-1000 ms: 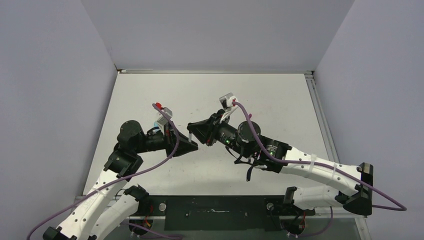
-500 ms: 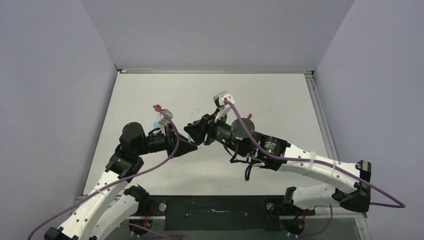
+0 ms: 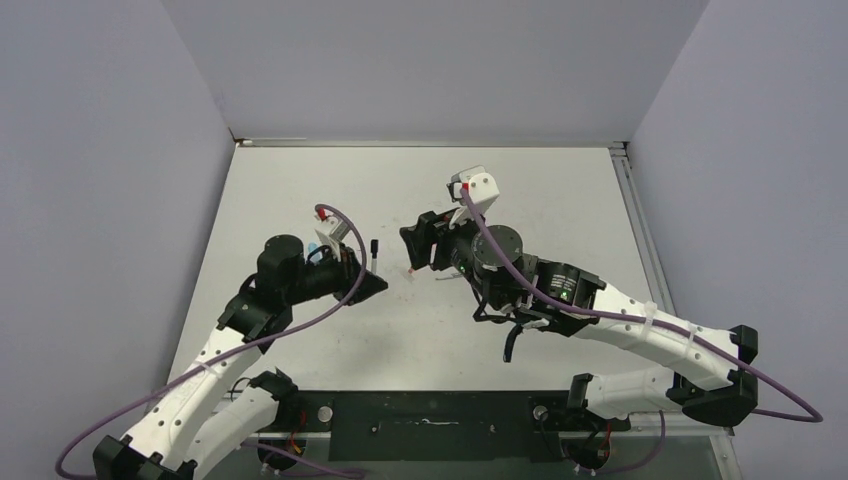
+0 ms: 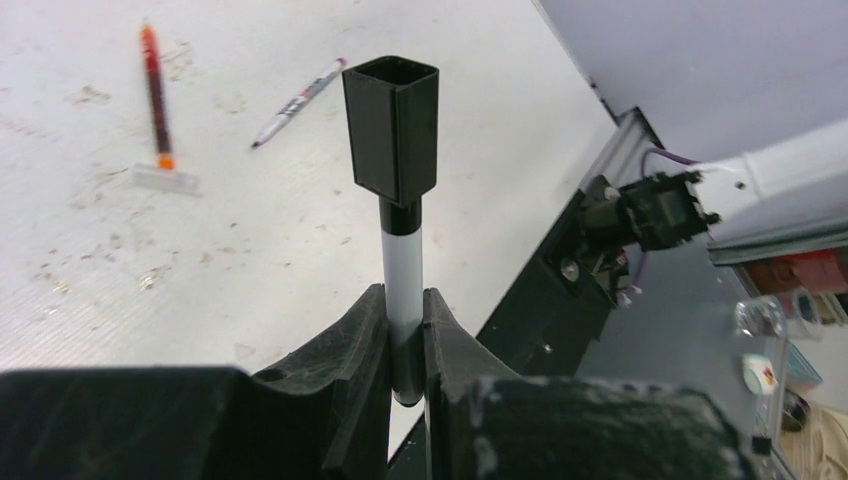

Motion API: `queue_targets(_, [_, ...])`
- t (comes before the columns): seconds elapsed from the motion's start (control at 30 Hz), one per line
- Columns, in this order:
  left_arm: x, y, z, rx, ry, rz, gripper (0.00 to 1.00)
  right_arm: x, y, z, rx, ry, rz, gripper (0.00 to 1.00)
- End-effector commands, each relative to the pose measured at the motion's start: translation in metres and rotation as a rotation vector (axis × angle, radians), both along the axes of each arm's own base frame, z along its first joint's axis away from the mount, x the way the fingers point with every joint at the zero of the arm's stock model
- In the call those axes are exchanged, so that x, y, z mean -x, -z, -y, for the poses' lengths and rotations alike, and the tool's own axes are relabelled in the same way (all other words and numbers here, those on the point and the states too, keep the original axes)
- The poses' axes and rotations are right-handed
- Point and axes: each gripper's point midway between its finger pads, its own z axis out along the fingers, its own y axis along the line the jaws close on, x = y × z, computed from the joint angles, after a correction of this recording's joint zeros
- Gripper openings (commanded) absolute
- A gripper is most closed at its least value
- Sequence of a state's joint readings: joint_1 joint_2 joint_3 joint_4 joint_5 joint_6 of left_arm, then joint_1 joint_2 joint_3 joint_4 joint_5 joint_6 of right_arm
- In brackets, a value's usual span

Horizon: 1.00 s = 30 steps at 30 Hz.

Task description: Insert the pens into the pen caps

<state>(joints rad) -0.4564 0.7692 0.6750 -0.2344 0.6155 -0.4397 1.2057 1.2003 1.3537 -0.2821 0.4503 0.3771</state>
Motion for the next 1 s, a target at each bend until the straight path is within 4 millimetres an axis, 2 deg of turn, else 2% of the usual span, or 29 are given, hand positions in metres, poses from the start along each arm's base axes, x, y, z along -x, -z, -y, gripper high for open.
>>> queue_targets(0.0, [-0.036, 0.006, -0.021, -0.144, -0.181, 0.015, 0.0, -0.013, 0.014, 0.036, 0.138, 0.154, 0.008, 0.58])
queue_targets(0.2, [-0.071, 0.032, -0.04, -0.289, -0.35, -0.056, 0.0, -0.018, 0.066, 0.043, 0.321, 0.199, -0.057, 0.59])
queue_targets(0.47, [-0.117, 0.072, -0.072, -0.523, -0.58, -0.156, 0.0, -0.014, 0.114, 0.041, 0.451, 0.166, -0.123, 0.61])
queue_targets(0.7, [-0.141, 0.103, -0.096, -0.685, -0.729, -0.253, 0.0, -0.009, 0.141, 0.032, 0.484, 0.109, -0.164, 0.61])
queue_targets(0.97, [-0.151, 0.145, -0.118, -0.829, -0.823, -0.358, 0.0, -0.007, 0.156, 0.034, 0.54, 0.077, -0.175, 0.61])
